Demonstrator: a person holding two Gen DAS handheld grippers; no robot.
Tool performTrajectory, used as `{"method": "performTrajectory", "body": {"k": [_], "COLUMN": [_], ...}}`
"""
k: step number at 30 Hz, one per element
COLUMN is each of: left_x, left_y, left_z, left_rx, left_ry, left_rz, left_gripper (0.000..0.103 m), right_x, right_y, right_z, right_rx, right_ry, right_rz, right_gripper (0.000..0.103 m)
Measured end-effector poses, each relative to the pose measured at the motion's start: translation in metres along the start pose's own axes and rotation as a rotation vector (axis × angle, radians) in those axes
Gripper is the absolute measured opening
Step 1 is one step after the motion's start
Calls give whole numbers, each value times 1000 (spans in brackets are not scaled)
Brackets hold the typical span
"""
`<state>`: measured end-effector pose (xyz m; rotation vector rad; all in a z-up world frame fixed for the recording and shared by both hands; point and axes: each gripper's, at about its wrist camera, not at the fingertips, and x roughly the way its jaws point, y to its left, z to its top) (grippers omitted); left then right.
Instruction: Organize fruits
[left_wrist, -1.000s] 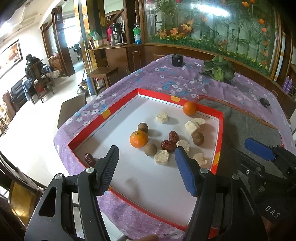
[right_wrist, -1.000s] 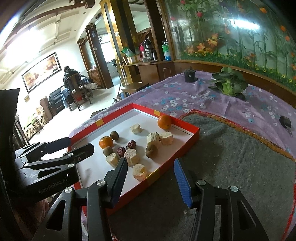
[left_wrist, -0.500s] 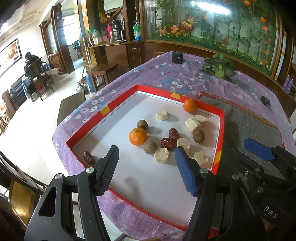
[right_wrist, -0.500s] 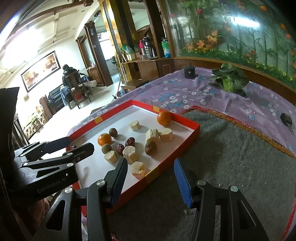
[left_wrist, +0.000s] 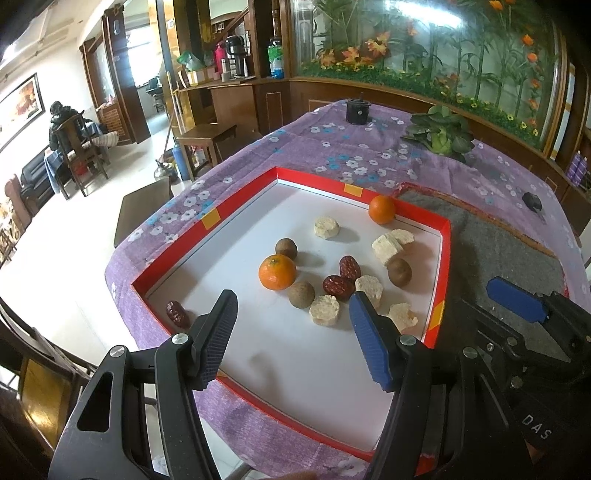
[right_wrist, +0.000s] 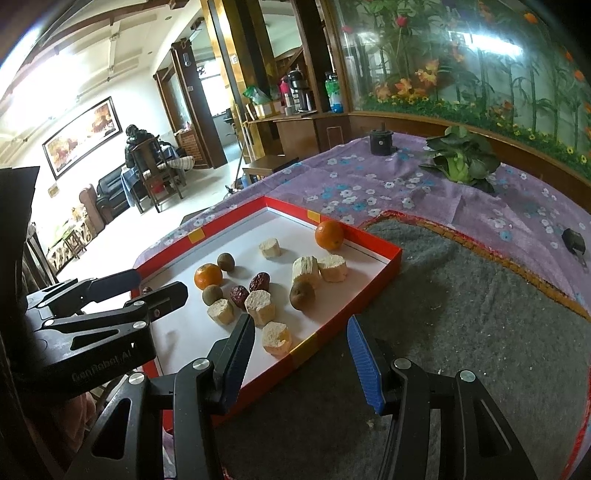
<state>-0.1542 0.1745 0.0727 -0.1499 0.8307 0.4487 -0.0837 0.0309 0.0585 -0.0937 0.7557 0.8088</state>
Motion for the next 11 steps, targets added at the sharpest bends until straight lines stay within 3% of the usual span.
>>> {"method": "performTrajectory", "body": {"k": [7,11], "left_x": [1,1], "left_y": [6,7], "left_z": [1,3], "left_rx": [-18,-33], "left_ry": [-23,-18], "left_rz": [35,18], "left_gripper": [64,64], "right_x": [2,1], "right_y": [1,-1], "right_z": [0,-1], "right_rx": [-2,-3], "right_ry": [5,7], "right_rz": [2,-2], "right_gripper": [51,51]}}
